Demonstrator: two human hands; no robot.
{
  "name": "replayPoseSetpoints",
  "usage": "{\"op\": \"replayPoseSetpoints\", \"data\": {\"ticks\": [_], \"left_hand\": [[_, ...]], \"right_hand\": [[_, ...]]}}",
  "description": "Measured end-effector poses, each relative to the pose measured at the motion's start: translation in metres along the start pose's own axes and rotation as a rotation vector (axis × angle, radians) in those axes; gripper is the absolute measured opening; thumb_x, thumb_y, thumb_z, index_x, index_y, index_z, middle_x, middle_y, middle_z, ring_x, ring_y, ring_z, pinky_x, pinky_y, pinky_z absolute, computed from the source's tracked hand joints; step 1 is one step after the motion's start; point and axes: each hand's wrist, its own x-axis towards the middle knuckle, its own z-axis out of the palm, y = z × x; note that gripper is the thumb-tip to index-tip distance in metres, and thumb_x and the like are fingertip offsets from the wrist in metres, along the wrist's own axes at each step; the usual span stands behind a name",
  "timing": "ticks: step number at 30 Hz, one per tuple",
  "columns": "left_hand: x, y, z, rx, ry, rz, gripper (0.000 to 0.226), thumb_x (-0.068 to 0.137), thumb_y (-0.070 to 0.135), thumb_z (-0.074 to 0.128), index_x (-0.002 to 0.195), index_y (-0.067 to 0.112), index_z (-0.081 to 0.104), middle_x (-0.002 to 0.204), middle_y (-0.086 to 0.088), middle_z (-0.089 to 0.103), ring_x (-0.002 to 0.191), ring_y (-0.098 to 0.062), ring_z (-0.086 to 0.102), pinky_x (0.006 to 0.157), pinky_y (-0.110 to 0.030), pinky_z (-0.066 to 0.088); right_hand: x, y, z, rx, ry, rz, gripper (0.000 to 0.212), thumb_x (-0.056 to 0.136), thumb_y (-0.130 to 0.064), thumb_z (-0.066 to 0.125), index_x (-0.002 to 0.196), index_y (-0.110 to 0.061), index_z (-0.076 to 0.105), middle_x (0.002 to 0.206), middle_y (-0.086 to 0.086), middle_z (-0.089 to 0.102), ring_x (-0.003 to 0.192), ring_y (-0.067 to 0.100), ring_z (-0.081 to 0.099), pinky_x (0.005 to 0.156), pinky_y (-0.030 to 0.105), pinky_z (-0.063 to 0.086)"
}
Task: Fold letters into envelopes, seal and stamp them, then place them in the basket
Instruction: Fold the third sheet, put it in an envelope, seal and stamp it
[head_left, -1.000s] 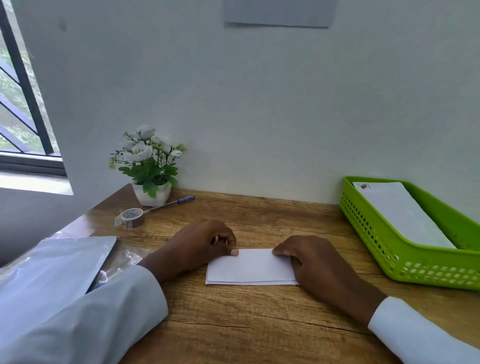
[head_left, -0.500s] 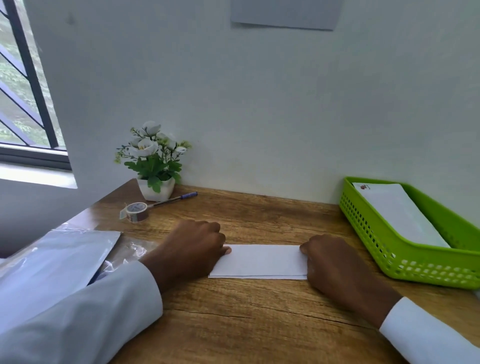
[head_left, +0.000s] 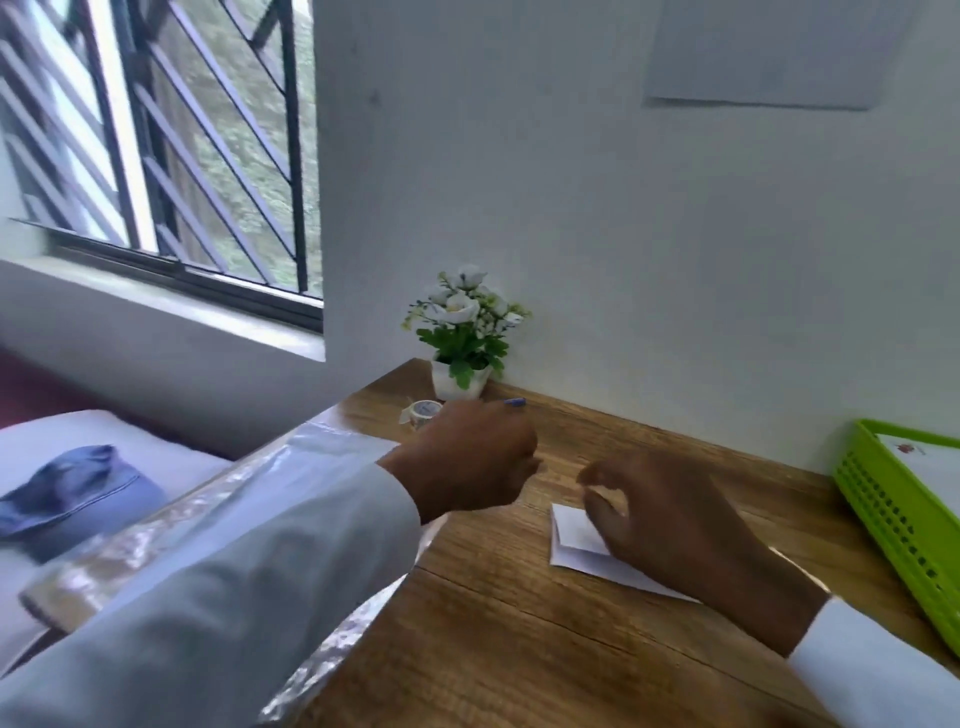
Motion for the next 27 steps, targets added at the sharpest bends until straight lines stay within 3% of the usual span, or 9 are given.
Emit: {"op": "replayPoseSetpoints", "data": {"ticks": [4, 7, 10, 14, 17, 22, 27], "left_hand": [[-0.039, -0.04, -0.011, -0.023, 0.104, -0.154, 0.031, 0.093, 0.045, 0.054, 0.089, 0.021, 0.074, 0.087, 0.002, 0.071, 0.079, -0.021, 0.065, 0.067, -0.035, 0.054], [-0.072, -0.07, -0.014, -0.016, 0.158, -0.322, 0.029, 0.09, 0.047, 0.056, 0.09, 0.025, 0.074, 0.088, 0.003, 0.073, 0.081, -0.023, 0.067, 0.064, -0.031, 0.052], [-0.1, -0.091, -0.013, -0.005, 0.175, -0.492, 0.031, 0.088, 0.054, 0.059, 0.091, 0.026, 0.073, 0.092, 0.007, 0.072, 0.084, -0.018, 0.066, 0.063, -0.024, 0.04], [-0.123, -0.1, -0.002, 0.085, 0.114, -0.67, 0.065, 0.074, 0.082, 0.049, 0.102, 0.027, 0.069, 0.102, 0.01, 0.07, 0.096, -0.017, 0.066, 0.069, -0.026, 0.04], [-0.126, -0.098, 0.006, 0.153, 0.071, -0.738, 0.091, 0.061, 0.098, 0.033, 0.107, 0.026, 0.064, 0.099, 0.006, 0.068, 0.096, -0.019, 0.066, 0.07, -0.03, 0.044], [-0.121, -0.092, 0.015, 0.116, -0.103, -0.793, 0.11, 0.05, 0.104, 0.031, 0.125, 0.025, 0.046, 0.121, -0.002, 0.064, 0.113, -0.027, 0.056, 0.081, -0.036, 0.045], [-0.115, -0.093, 0.014, -0.02, -0.191, -0.825, 0.129, 0.049, 0.101, 0.042, 0.15, 0.024, 0.02, 0.14, -0.005, 0.046, 0.127, -0.029, 0.041, 0.099, -0.044, 0.039]], "right_hand": [[0.044, -0.048, 0.017, 0.184, -0.028, -0.212, 0.023, 0.089, -0.031, 0.063, 0.107, -0.026, 0.077, 0.103, -0.011, 0.077, 0.086, 0.005, 0.068, 0.075, 0.023, 0.053], [0.075, -0.075, 0.034, 0.29, -0.041, -0.284, 0.022, 0.087, -0.028, 0.066, 0.105, -0.023, 0.078, 0.098, -0.008, 0.077, 0.082, 0.004, 0.068, 0.074, 0.026, 0.056], [0.097, -0.098, 0.05, 0.362, -0.057, -0.297, 0.024, 0.087, -0.03, 0.068, 0.107, -0.02, 0.077, 0.101, -0.006, 0.076, 0.084, 0.006, 0.067, 0.078, 0.027, 0.057], [0.114, -0.116, 0.068, 0.39, -0.121, -0.276, 0.037, 0.084, -0.042, 0.072, 0.111, -0.018, 0.074, 0.107, -0.003, 0.072, 0.088, 0.007, 0.065, 0.076, 0.024, 0.053], [0.122, -0.122, 0.078, 0.377, -0.148, -0.228, 0.046, 0.083, -0.045, 0.072, 0.119, -0.016, 0.07, 0.117, -0.001, 0.07, 0.101, 0.012, 0.064, 0.083, 0.026, 0.051], [0.131, -0.123, 0.087, 0.341, -0.223, -0.148, 0.055, 0.083, -0.045, 0.072, 0.129, -0.015, 0.062, 0.128, 0.002, 0.064, 0.111, 0.017, 0.06, 0.087, 0.026, 0.046], [0.132, -0.12, 0.086, 0.563, -0.28, -0.066, 0.052, 0.08, -0.033, 0.078, 0.126, -0.015, 0.063, 0.121, 0.0, 0.066, 0.101, 0.012, 0.059, 0.09, 0.03, 0.052]]}}
